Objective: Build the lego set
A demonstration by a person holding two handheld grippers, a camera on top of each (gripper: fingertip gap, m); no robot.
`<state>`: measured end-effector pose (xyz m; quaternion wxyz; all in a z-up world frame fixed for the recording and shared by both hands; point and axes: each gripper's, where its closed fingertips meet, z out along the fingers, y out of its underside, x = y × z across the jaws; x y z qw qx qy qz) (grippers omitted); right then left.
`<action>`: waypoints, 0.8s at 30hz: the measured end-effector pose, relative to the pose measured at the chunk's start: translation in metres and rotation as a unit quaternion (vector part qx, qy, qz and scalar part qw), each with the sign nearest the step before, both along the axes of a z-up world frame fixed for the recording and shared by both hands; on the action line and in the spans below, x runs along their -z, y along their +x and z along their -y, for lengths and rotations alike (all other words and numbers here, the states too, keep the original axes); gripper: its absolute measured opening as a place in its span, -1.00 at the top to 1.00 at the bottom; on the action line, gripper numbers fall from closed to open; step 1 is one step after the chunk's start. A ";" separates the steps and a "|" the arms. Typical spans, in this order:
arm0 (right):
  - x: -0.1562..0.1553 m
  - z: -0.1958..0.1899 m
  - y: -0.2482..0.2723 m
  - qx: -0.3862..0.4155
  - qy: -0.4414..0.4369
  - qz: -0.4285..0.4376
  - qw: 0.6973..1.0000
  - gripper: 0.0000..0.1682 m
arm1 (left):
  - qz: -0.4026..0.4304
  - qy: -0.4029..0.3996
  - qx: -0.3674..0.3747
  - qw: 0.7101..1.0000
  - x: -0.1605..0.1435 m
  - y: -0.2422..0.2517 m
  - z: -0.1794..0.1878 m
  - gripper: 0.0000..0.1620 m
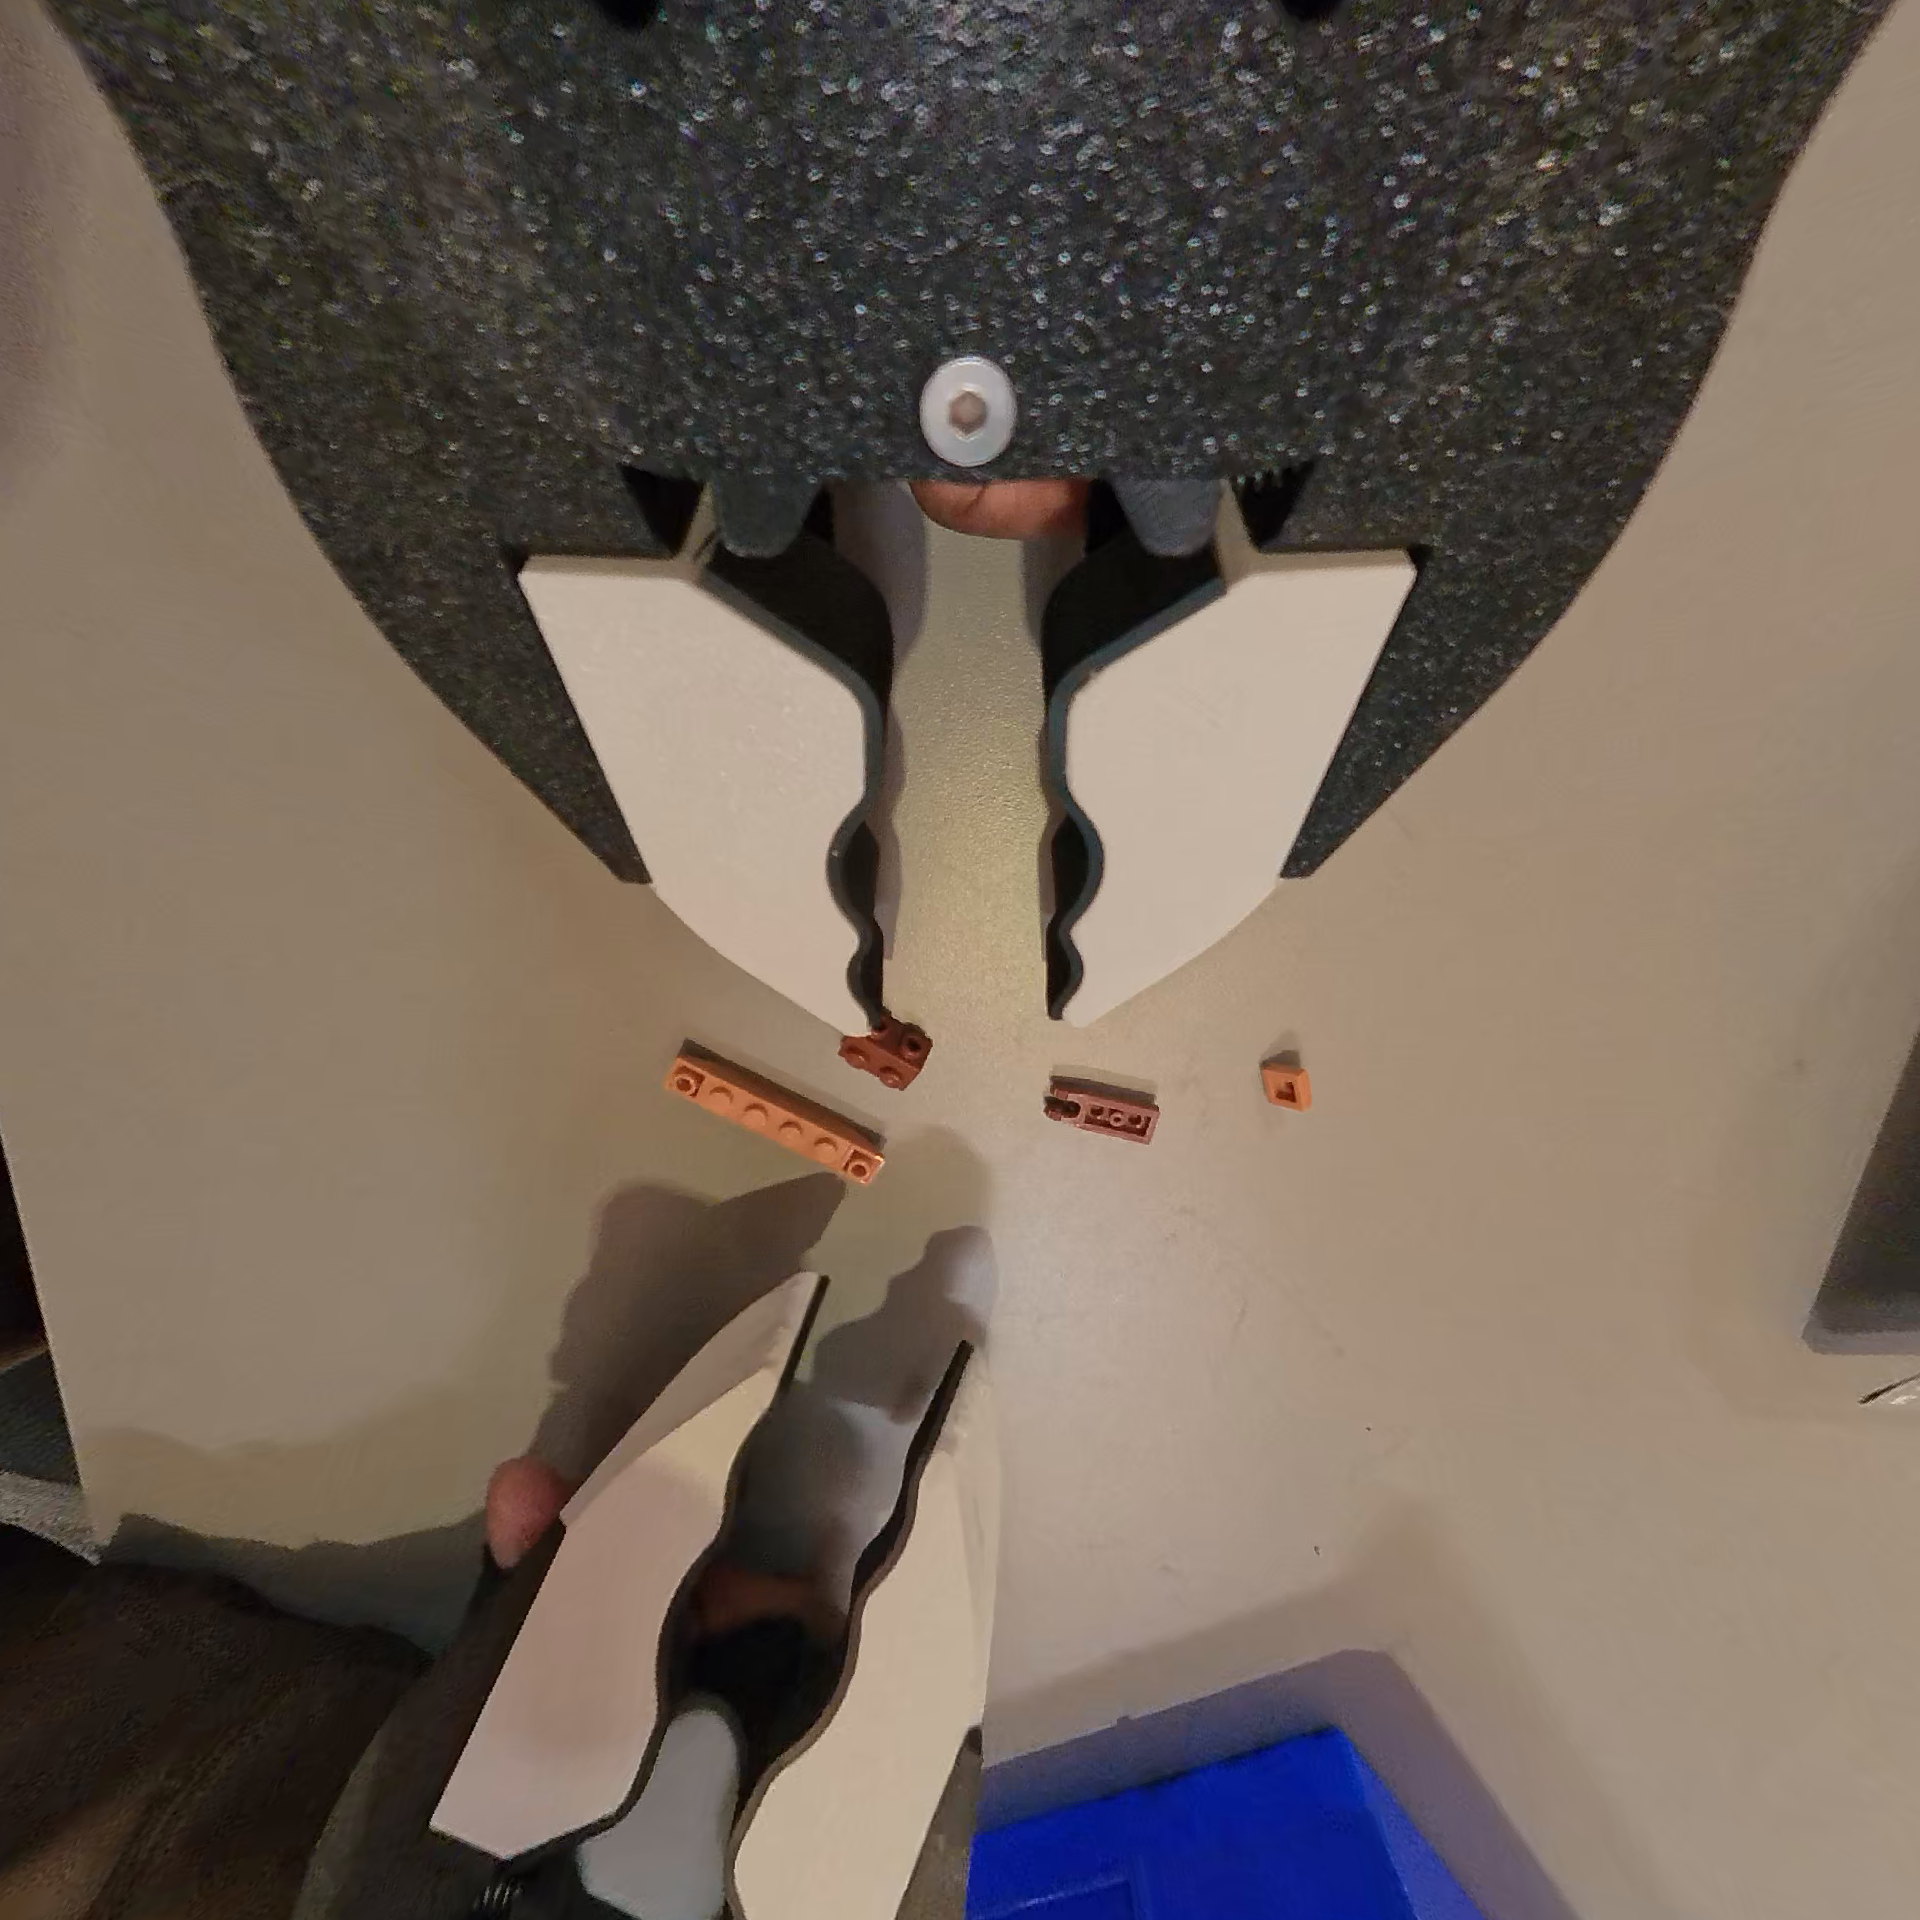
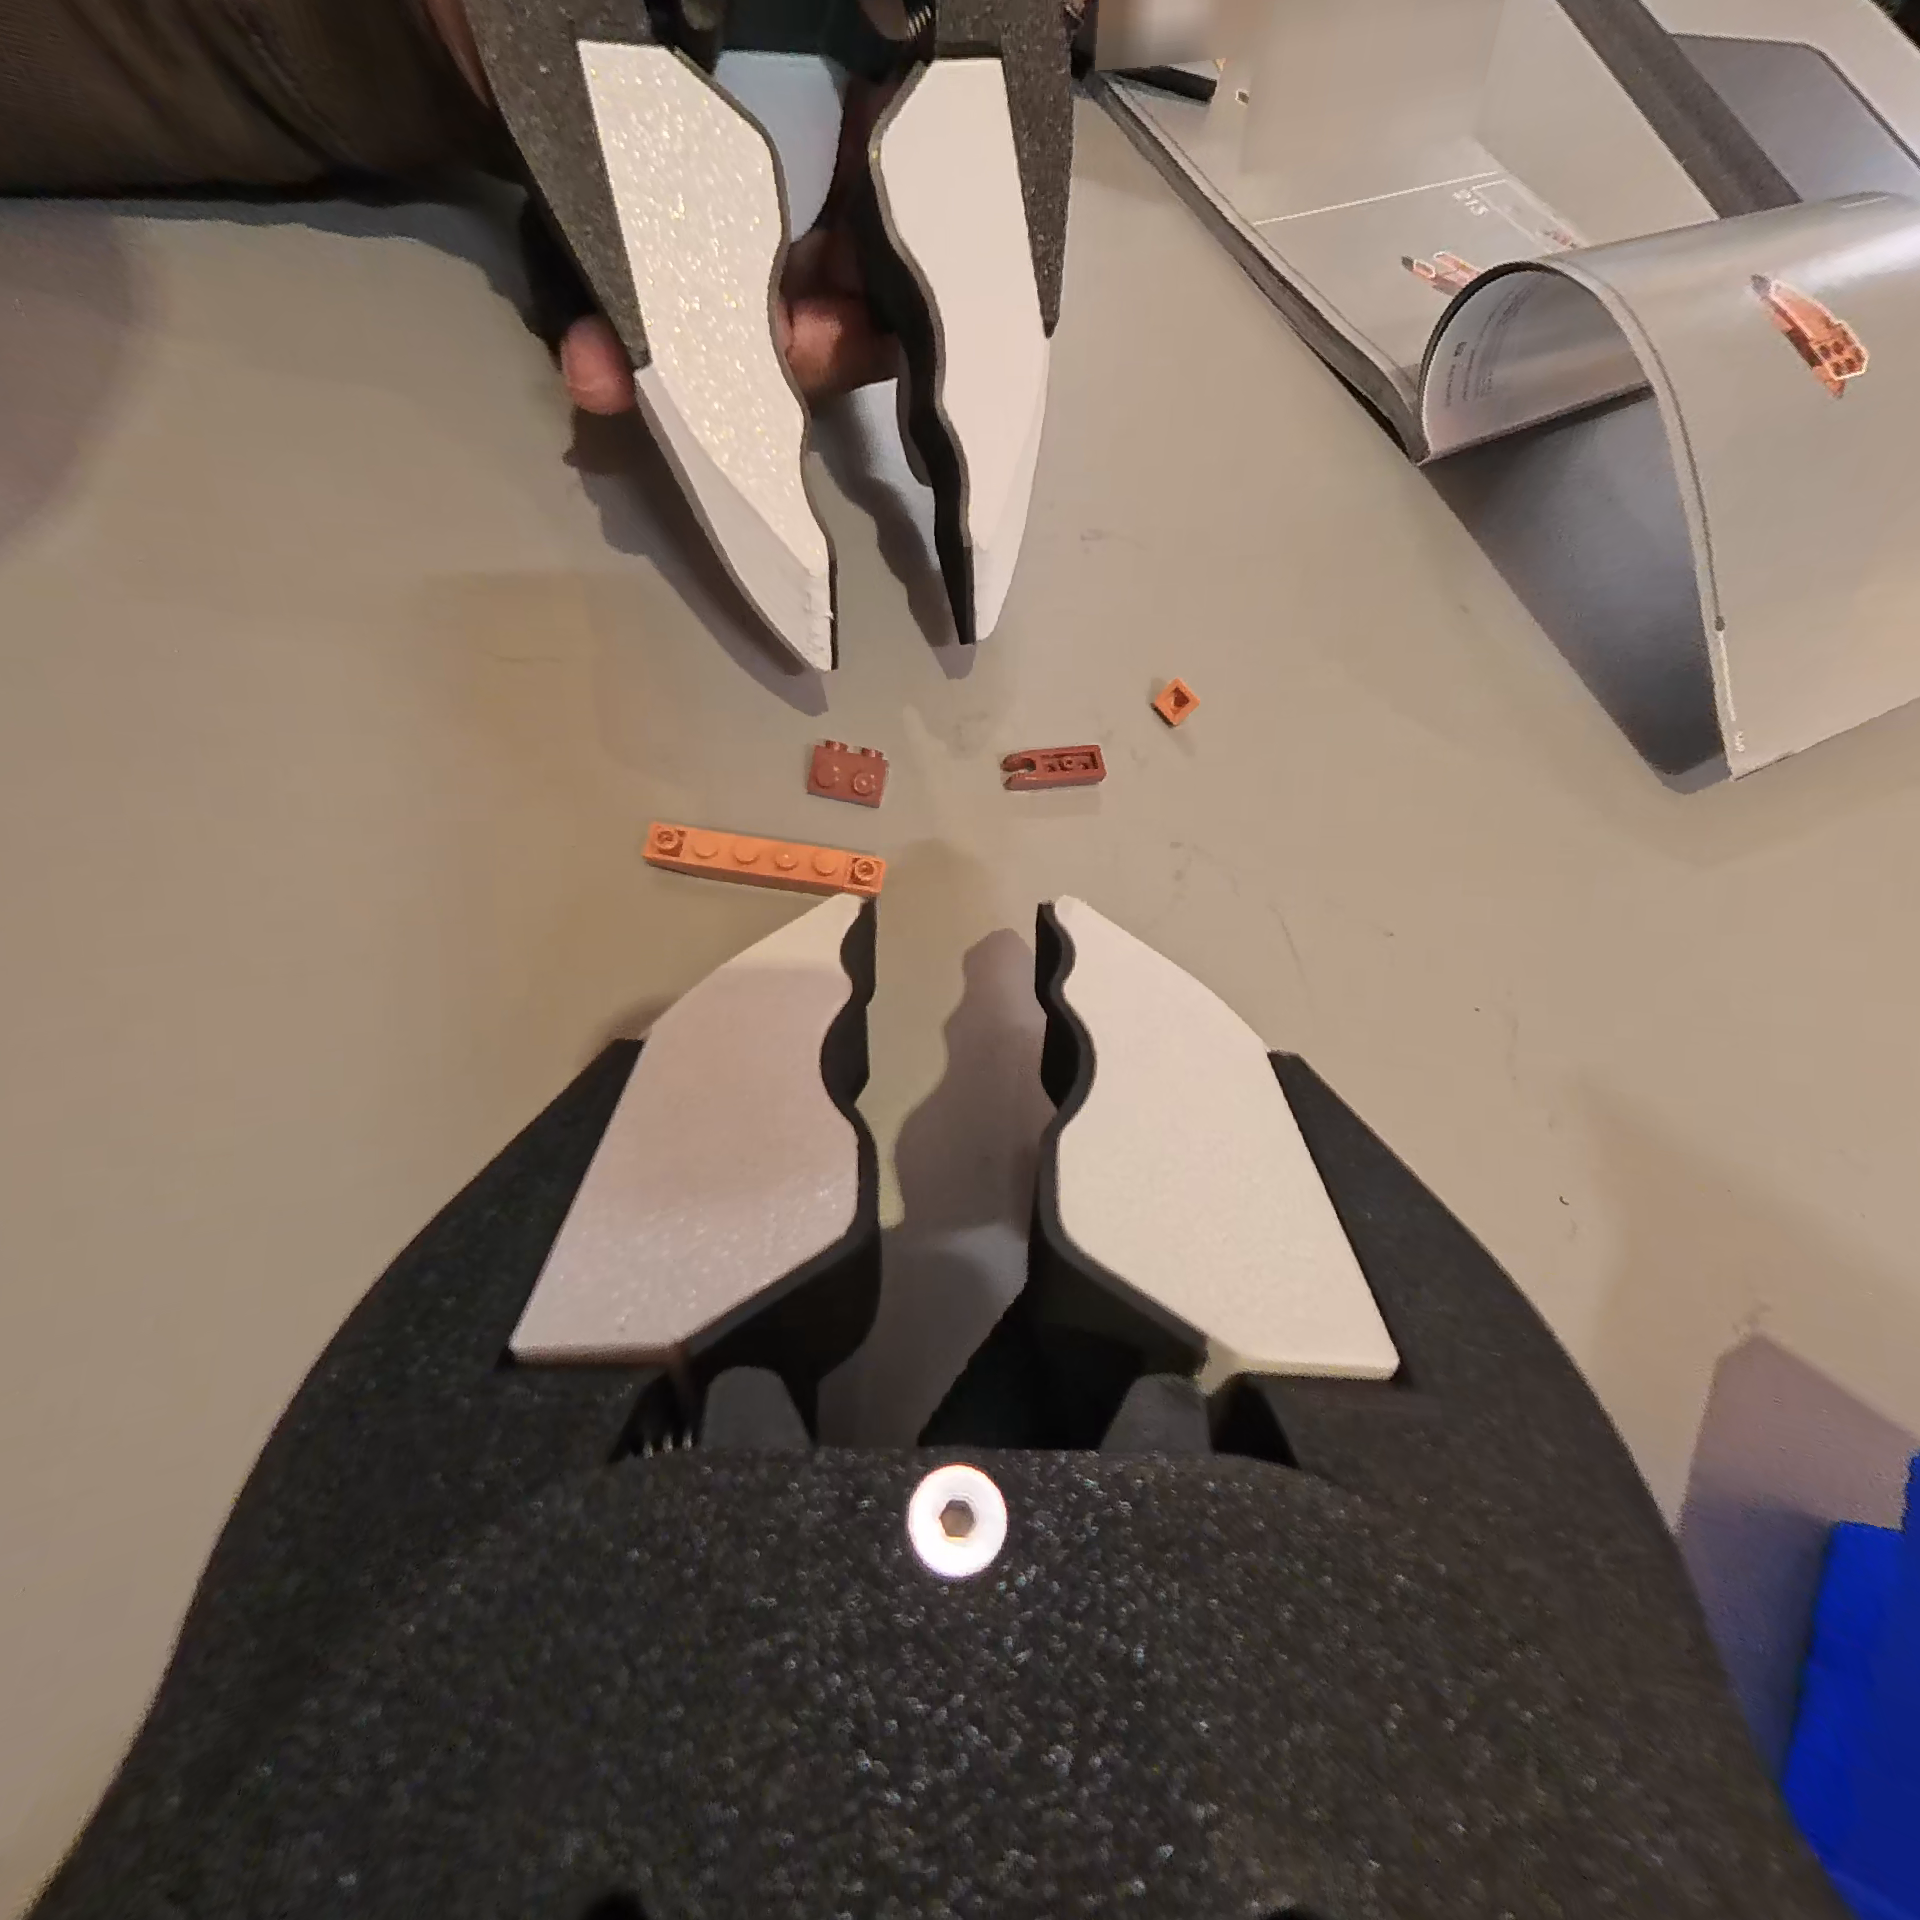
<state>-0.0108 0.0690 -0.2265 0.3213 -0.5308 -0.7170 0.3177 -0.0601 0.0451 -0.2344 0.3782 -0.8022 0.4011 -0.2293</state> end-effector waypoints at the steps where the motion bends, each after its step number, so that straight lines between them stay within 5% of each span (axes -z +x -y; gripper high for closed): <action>1: 0.001 0.000 0.000 0.001 -0.003 0.002 1.000 0.65 | 0.000 0.000 0.000 1.000 0.000 0.000 0.000 0.63; 24: 0.013 0.041 -0.006 0.046 -0.062 0.057 0.995 0.30 | -0.064 0.014 0.093 0.994 0.014 0.014 0.008 0.68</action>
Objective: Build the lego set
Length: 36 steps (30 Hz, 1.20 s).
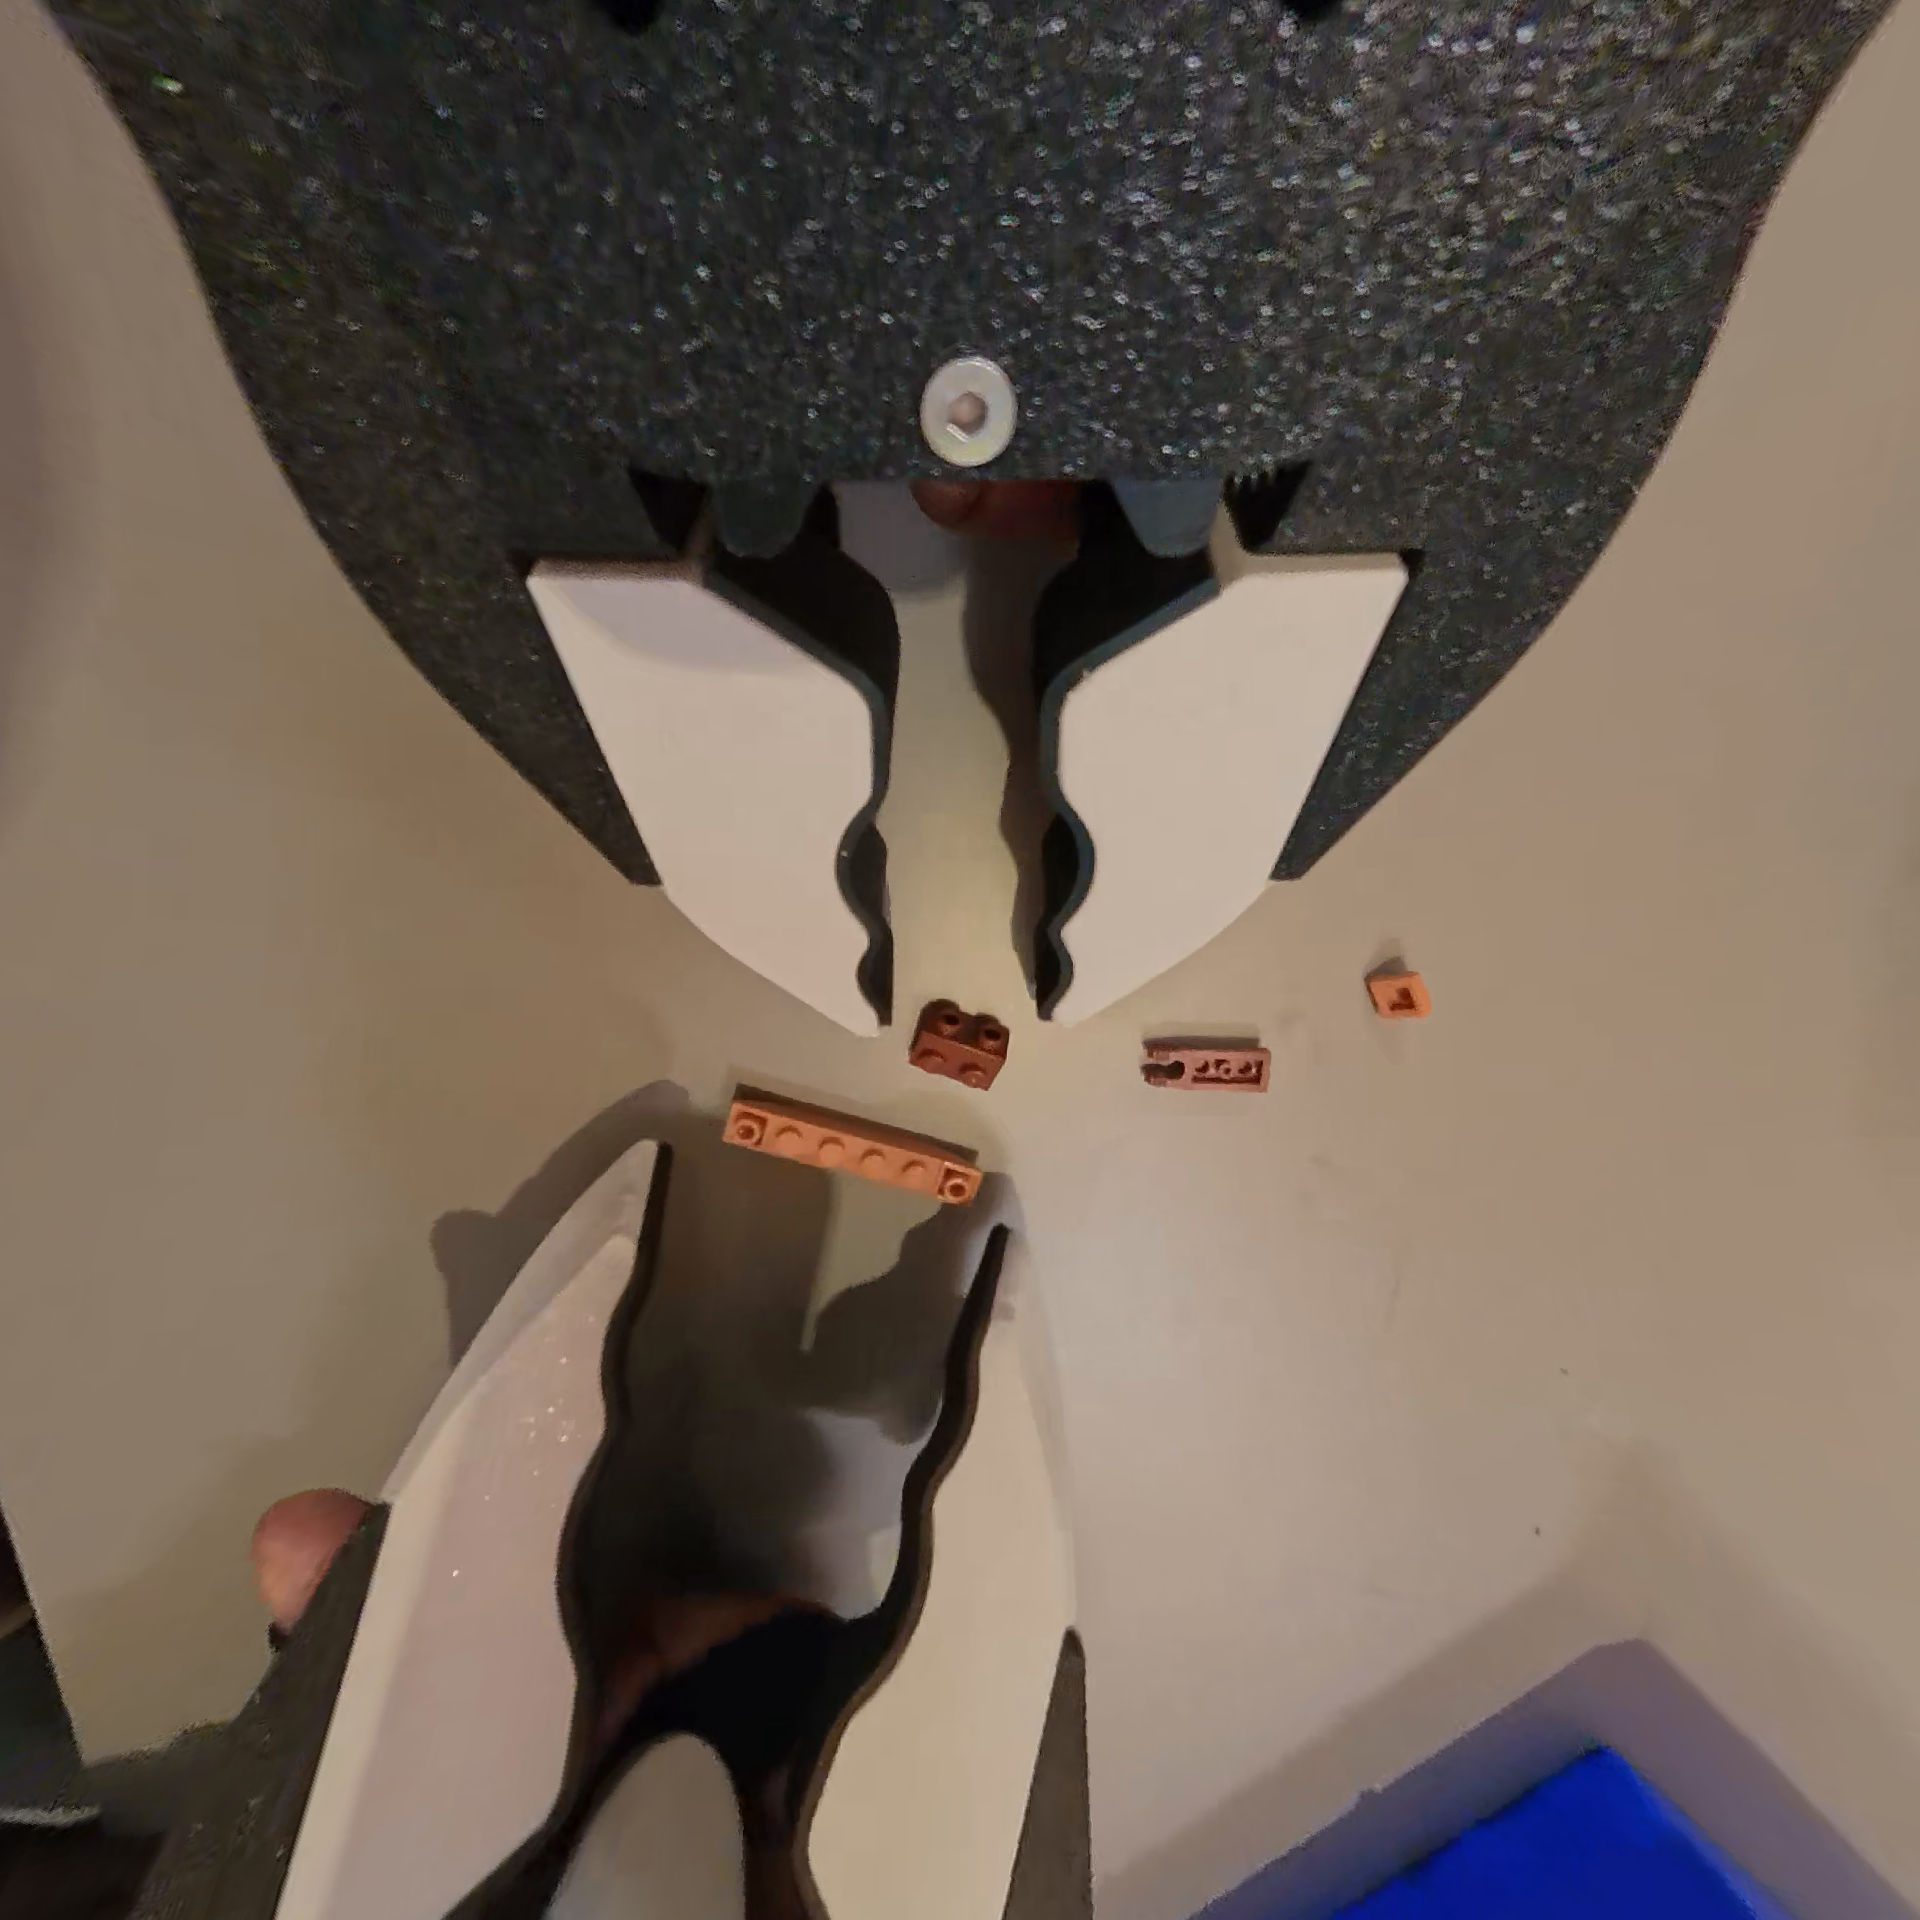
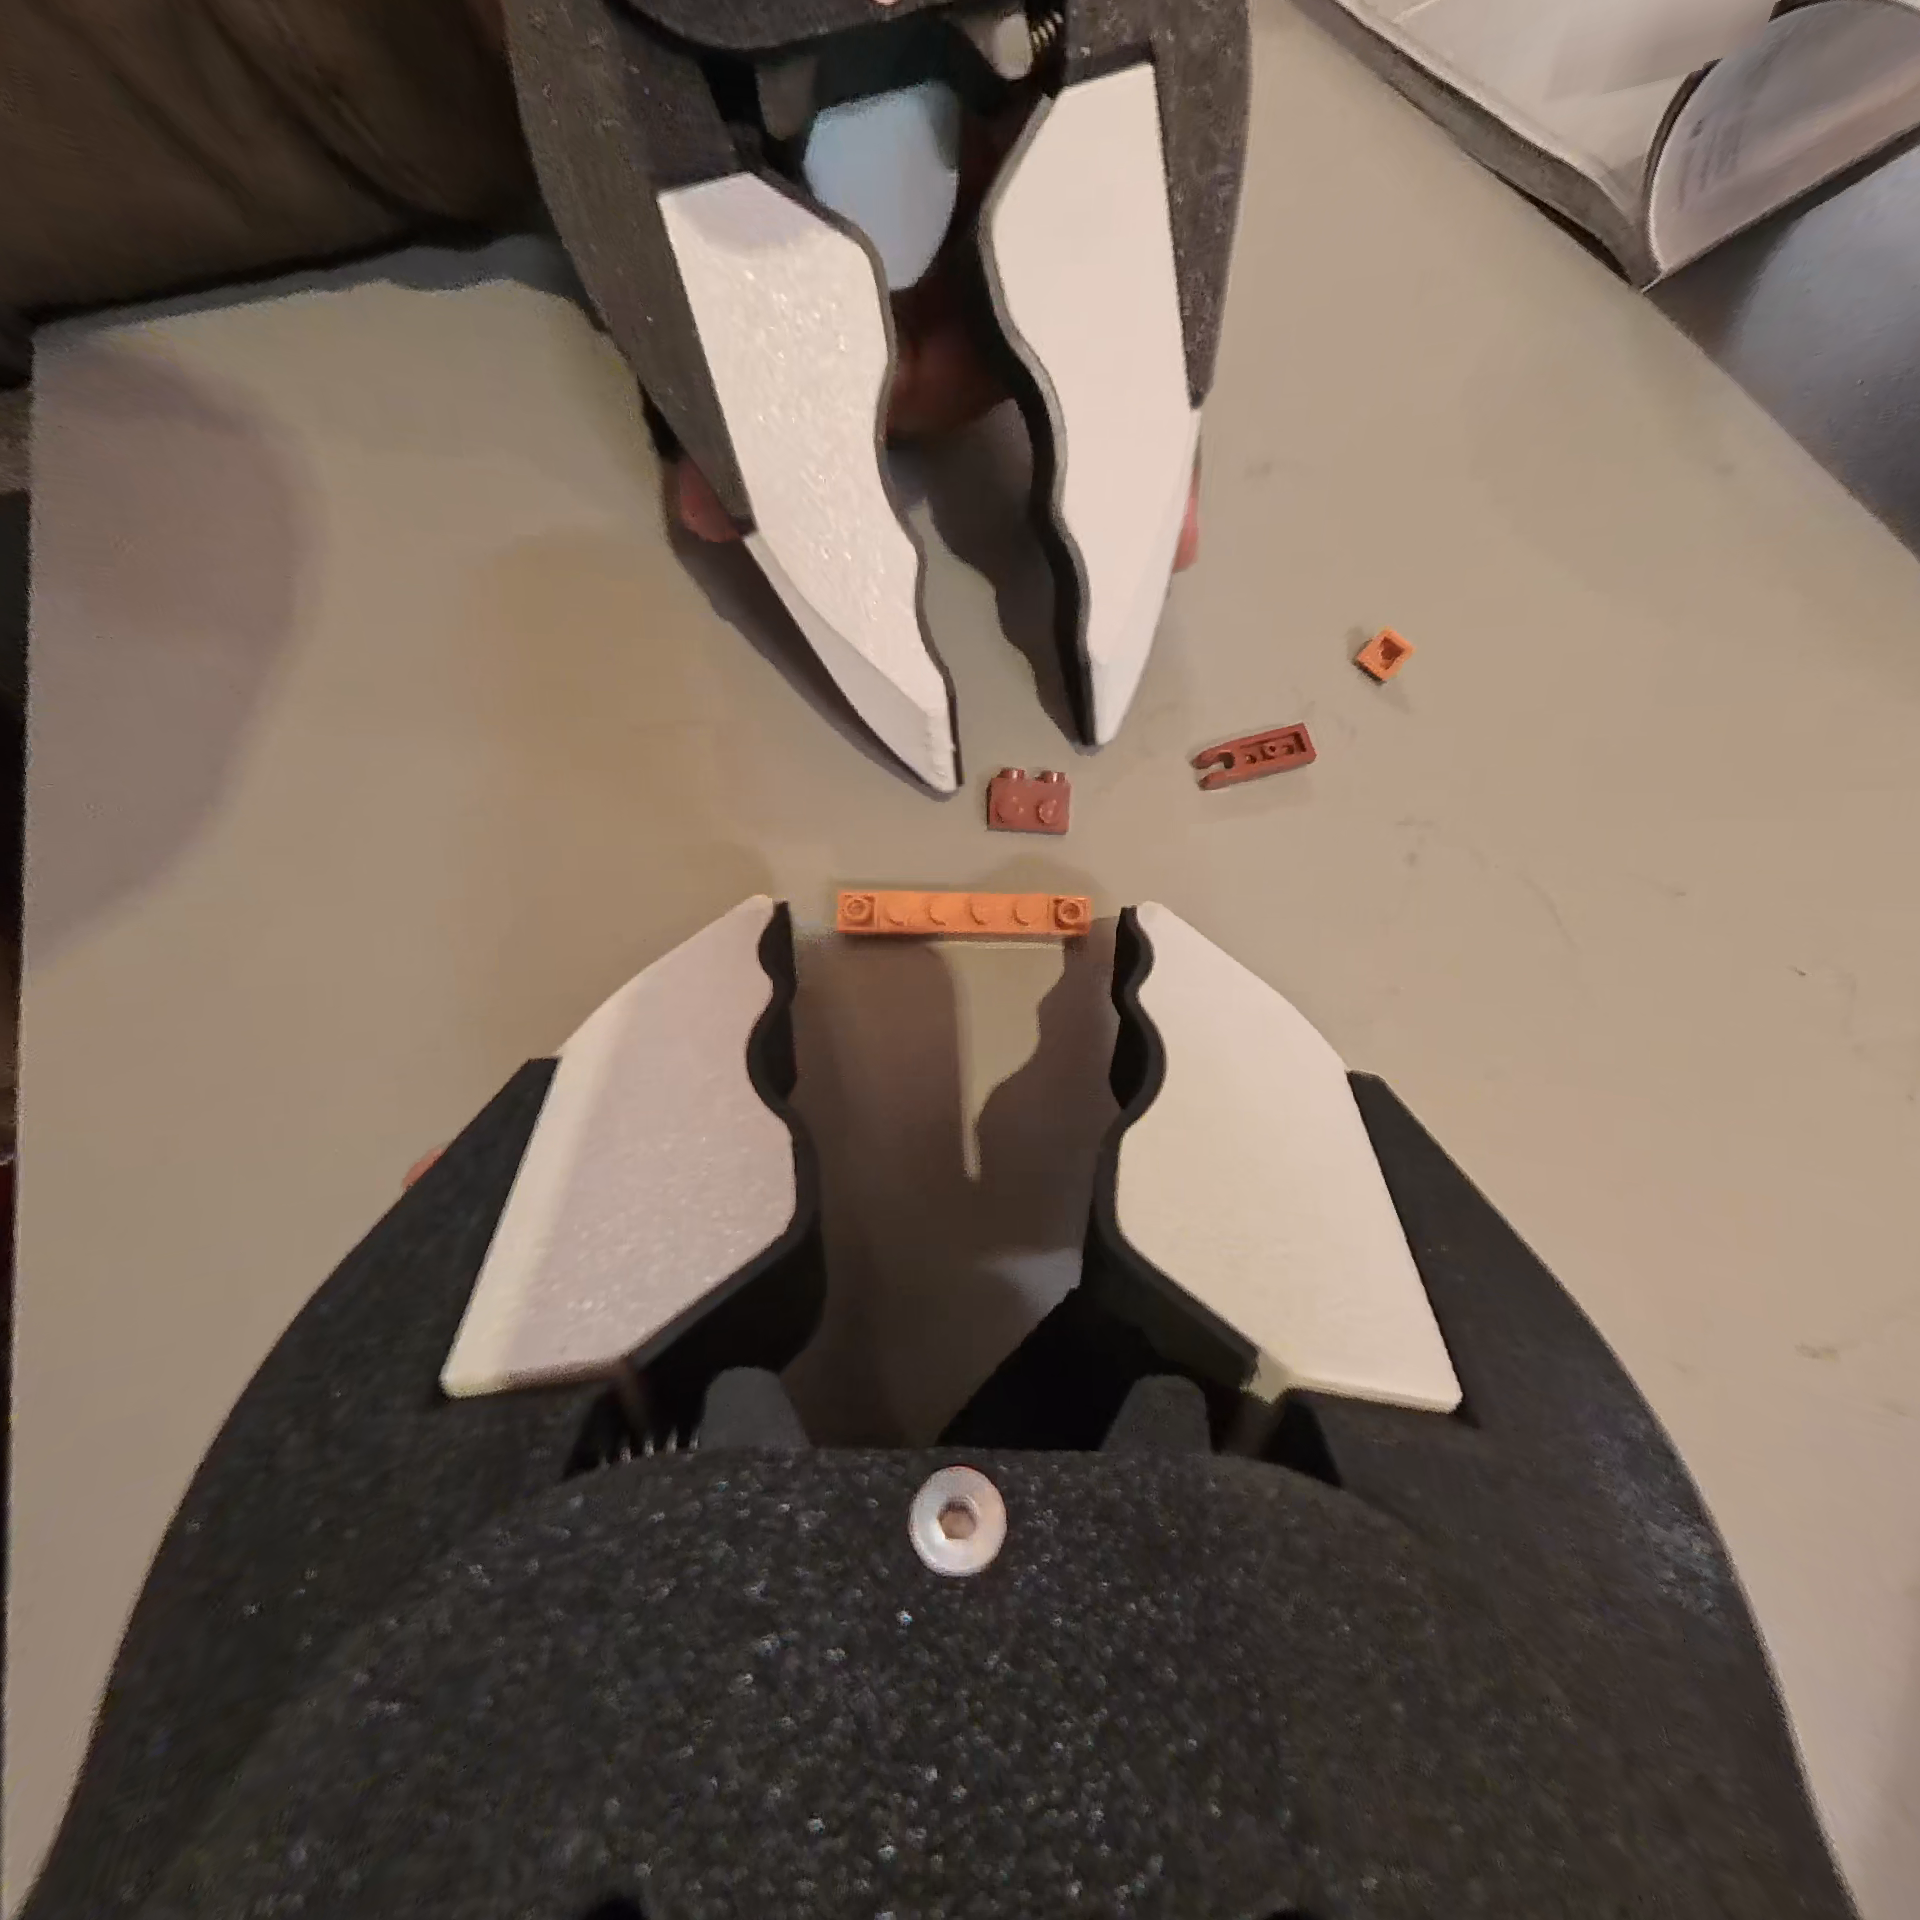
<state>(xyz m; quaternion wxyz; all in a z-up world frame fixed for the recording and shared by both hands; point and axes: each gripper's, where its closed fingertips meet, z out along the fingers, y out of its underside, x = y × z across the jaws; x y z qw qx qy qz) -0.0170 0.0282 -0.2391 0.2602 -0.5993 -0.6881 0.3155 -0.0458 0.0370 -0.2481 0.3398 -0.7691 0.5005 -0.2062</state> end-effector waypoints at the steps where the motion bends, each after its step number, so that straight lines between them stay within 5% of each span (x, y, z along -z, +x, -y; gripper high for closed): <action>1: 0.001 0.000 0.000 0.001 0.004 0.004 1.000 0.29 | -0.003 0.003 0.005 1.000 0.000 0.001 -0.001 0.68; 23: 0.010 -0.007 -0.003 0.024 0.035 0.033 0.999 0.39 | 0.024 0.015 0.005 1.000 -0.007 0.005 -0.002 0.79; 30: -0.017 -0.003 -0.007 -0.007 0.031 -0.064 0.997 0.38 | 0.098 0.003 0.019 0.995 -0.025 0.012 0.007 0.79; 36: -0.028 0.000 -0.004 -0.067 0.132 -0.113 0.983 0.48 | 0.120 -0.008 0.038 0.992 -0.030 0.028 0.013 0.79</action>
